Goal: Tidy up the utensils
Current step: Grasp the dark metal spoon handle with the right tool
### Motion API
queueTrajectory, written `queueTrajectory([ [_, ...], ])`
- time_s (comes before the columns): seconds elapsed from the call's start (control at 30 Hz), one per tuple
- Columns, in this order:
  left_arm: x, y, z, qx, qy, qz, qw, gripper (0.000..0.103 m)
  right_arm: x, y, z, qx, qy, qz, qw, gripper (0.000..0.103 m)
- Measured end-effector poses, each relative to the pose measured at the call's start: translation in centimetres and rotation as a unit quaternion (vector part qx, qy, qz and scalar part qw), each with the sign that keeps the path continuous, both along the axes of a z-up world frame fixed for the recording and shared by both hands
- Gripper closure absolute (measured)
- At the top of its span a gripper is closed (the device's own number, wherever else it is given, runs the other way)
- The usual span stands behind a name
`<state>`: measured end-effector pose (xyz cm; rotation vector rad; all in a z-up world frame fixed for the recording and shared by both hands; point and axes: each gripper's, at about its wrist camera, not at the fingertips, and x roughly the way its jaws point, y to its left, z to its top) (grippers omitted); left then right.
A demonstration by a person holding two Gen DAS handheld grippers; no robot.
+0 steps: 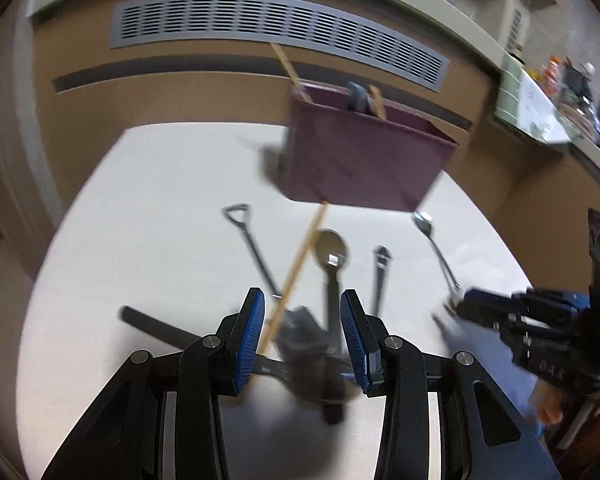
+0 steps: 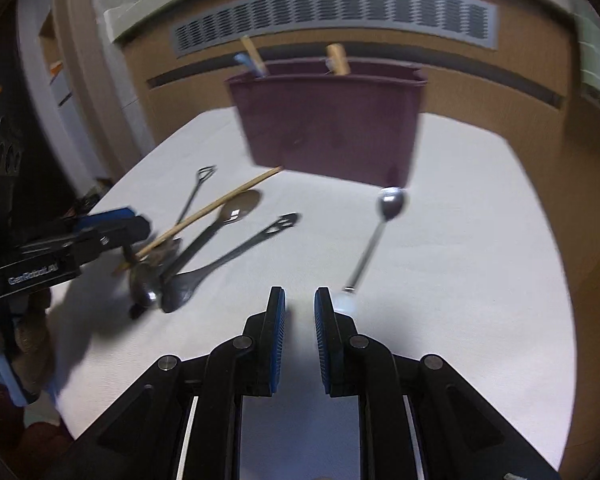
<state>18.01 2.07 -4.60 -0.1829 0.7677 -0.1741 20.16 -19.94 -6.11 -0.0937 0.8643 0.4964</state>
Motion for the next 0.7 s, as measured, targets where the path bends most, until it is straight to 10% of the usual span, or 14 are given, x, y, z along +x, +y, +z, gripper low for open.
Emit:
queueTrajectory([
  [0.47,-2.2,8.8,-1.4,-0.045,0.034,0.127,0.9904,0.062,2.1,11.0,0.6,0.034,0.033,0.123,0.991,0.087],
  [0.7,-4.3,14.1,0.1,-0.064,-0.002,0.194,0.9790,0.062,0.0,18.2,-0.7,-0.063,-0.005,0.274,0.960,0.087],
])
